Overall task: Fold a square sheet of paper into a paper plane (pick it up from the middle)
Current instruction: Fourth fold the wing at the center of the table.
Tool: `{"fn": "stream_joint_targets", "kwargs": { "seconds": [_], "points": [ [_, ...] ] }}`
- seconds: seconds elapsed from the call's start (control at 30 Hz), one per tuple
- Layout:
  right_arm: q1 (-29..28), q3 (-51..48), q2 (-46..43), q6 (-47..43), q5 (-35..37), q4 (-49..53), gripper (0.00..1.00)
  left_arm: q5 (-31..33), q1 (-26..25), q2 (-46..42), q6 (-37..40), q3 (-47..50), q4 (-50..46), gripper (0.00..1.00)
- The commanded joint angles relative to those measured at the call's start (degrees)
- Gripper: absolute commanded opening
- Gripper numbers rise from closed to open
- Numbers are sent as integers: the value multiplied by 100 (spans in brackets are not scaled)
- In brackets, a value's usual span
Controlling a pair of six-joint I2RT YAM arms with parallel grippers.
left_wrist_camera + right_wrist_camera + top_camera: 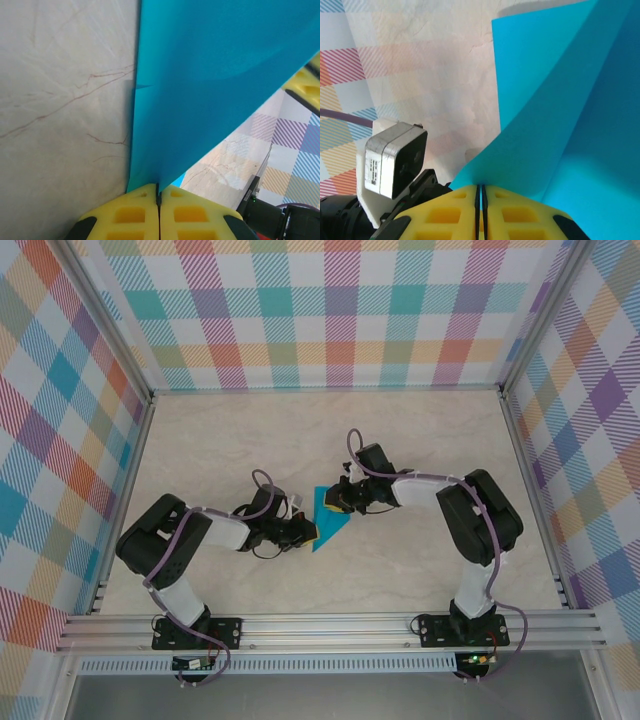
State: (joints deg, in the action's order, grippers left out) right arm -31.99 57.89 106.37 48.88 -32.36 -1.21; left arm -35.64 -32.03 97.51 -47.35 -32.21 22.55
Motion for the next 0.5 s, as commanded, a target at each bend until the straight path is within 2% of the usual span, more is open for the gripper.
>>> {"fn": "stream_joint_targets", "kwargs": {
  "seconds": [0.0,0.17,0.47],
  "points": [
    [-23,139,81,-44,109,224,12,-76,120,192,-74,-109,-315,6],
    [-36,106,91,-67,-322,-60,13,-272,222,386,-310,-61,-90,6],
    [-62,219,354,34,-529,-180,14,-330,285,424,-368,-127,-158,6]
  ]
}}
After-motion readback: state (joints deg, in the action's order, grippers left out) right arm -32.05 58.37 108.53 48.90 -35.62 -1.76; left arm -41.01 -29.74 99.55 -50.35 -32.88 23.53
